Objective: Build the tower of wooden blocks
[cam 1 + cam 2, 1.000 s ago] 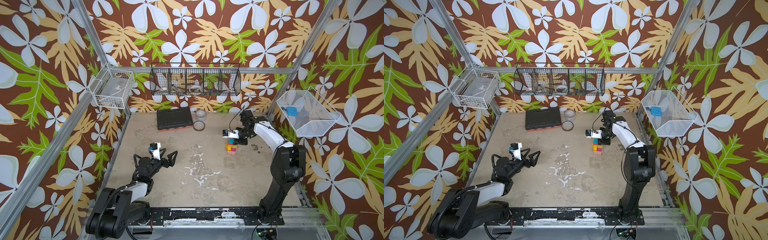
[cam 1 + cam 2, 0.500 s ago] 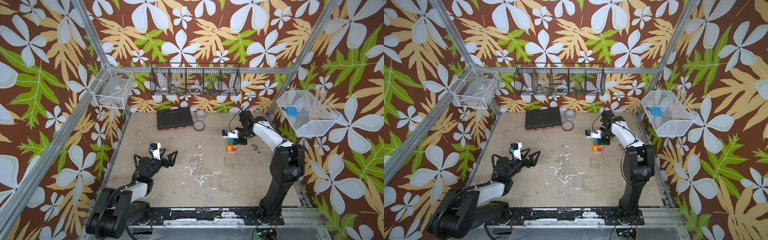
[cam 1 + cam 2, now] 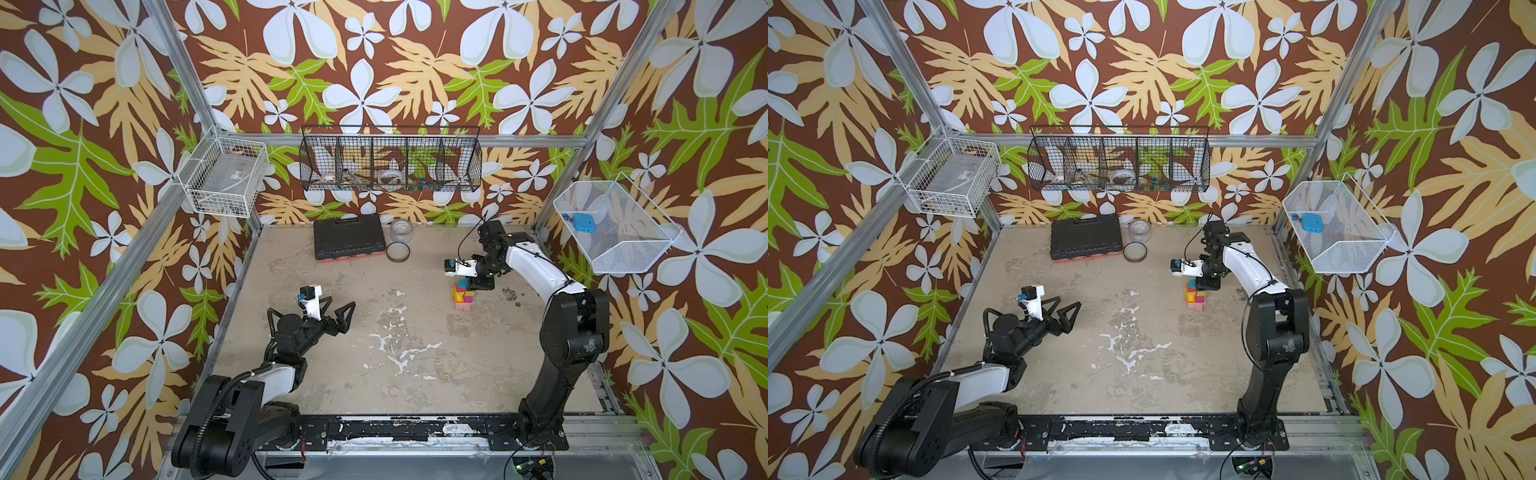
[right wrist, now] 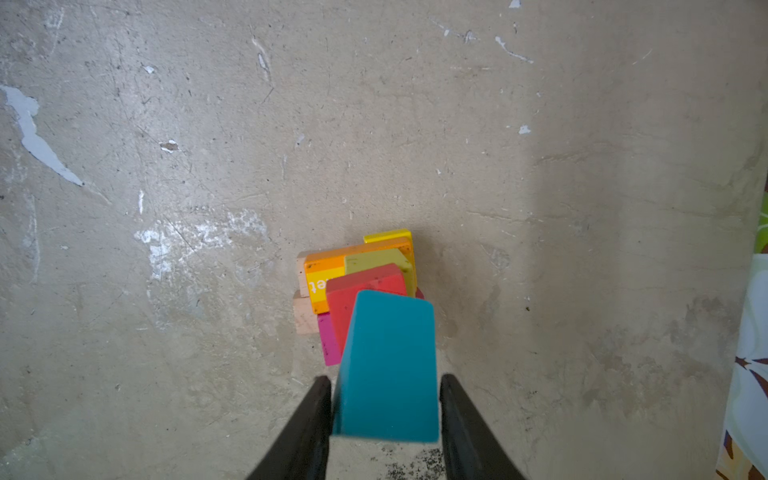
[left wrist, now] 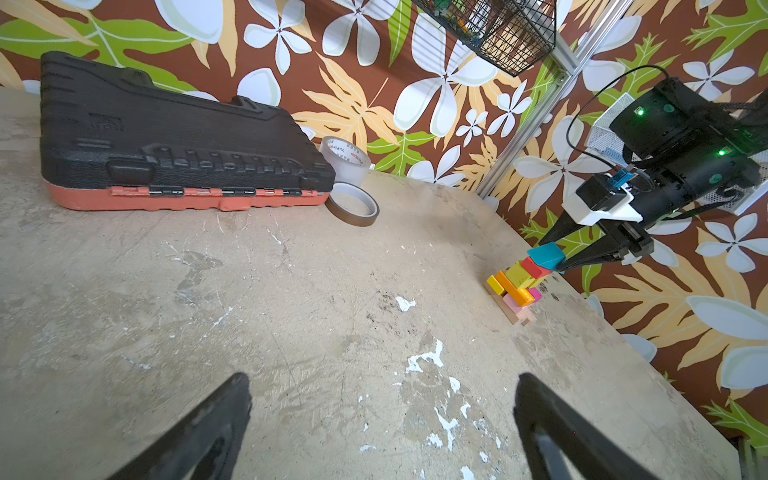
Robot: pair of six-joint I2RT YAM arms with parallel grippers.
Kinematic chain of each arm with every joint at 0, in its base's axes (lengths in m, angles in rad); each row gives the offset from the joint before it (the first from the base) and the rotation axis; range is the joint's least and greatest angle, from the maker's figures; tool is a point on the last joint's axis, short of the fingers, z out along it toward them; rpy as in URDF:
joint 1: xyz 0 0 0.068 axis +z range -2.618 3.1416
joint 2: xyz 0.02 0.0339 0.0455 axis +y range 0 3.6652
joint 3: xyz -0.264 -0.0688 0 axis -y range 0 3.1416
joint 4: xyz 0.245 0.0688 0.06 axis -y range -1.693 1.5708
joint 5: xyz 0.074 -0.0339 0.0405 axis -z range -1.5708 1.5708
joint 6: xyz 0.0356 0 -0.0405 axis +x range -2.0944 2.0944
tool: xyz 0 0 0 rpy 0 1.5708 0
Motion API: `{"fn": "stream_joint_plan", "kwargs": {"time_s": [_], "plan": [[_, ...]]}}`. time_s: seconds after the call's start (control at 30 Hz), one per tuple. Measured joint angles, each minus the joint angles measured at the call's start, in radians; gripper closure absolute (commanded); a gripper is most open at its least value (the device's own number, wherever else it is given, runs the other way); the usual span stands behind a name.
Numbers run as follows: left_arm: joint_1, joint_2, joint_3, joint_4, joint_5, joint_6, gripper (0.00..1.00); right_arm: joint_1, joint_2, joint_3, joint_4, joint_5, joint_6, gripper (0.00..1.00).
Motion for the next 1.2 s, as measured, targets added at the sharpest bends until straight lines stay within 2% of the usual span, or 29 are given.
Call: {"fn": "stream_joint_plan", "kwargs": {"time_s": [0.3,0.63,1.0,1.2], "plan": [[0.000,0.000,0.000,0.000,0.000,0.000,0.00,0.014,0.001,0.000,0.000,0.001,-0.001,0.48],[0.000,0.000,0.000,0.000,0.000,0.000,0.00,0.038,0.051,0.032,-0.011,0.016,-0.004,0.46],[0.000,0.000,0.002,0.000,0.000,0.000,0.00,0.037,0.095,0.067,-0.032,0.019,-0.005,0.58],[0.000,0.002,0.002,0.000,0.000,0.000,0.00,0.037,0.098,0.071,-0.039,0.018,-0.011,0.60]]}}
